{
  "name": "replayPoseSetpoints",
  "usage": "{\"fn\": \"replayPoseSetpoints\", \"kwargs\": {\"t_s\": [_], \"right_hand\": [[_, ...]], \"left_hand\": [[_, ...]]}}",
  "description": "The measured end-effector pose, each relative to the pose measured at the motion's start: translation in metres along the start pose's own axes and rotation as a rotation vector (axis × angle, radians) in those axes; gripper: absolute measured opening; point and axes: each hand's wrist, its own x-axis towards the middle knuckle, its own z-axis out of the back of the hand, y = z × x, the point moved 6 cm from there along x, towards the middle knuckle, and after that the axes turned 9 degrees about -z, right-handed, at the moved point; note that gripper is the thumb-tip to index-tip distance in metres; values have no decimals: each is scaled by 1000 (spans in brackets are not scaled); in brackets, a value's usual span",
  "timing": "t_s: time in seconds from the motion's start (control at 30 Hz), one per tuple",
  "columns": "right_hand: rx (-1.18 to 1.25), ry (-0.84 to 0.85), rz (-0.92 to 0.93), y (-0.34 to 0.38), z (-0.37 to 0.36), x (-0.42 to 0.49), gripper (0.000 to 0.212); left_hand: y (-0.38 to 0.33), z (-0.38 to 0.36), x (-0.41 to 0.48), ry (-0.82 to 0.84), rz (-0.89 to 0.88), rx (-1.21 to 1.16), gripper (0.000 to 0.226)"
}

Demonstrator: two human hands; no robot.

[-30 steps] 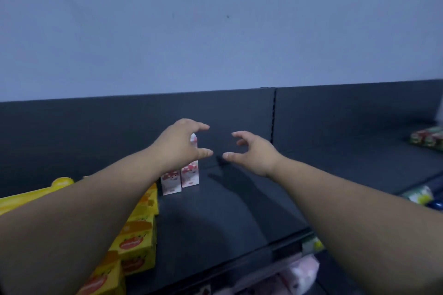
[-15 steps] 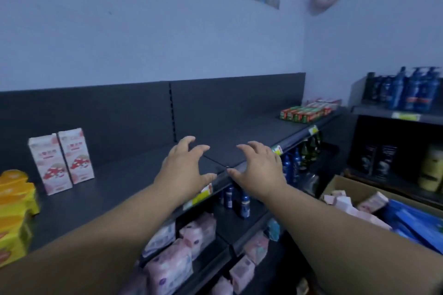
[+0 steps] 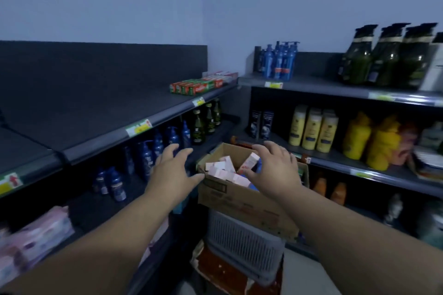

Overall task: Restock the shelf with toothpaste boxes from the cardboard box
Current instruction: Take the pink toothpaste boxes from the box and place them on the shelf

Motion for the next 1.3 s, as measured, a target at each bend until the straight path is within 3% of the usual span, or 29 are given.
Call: {"fn": "replayPoseSetpoints", "kwargs": {"t_s": [0.2,0.4,0.57,0.8,0.9,1.0,1.17,1.3], "right_hand": [[-29,50,-127,-80,-14,22,70],[-34,150,-207,-110,-62,51,72],[-28,253,-236,-101,-114,104,69],[-37,557,-125,-49,-198,173,63],[-51,689,-92,-39,-231,189,49],[-129,826,-57,-36,-246,198,56],[-110,865,-53,-38,-251,207,57],[-60,826,-35,-44,-244,204,57]], "left_hand": [[-28,-62,41,73,-18,20,71],[-7,-126,97,184,-10,81,67],[28,-176,158,281,-32,98,64],[73,-228,212,601,-94,334,71],[80,-237,225,612,-150,289,67],[83,-241,237,606,-149,219,64],[88,-237,242,559,-75,24,63],[80,-223,233,422,-91,-132,53]]}}
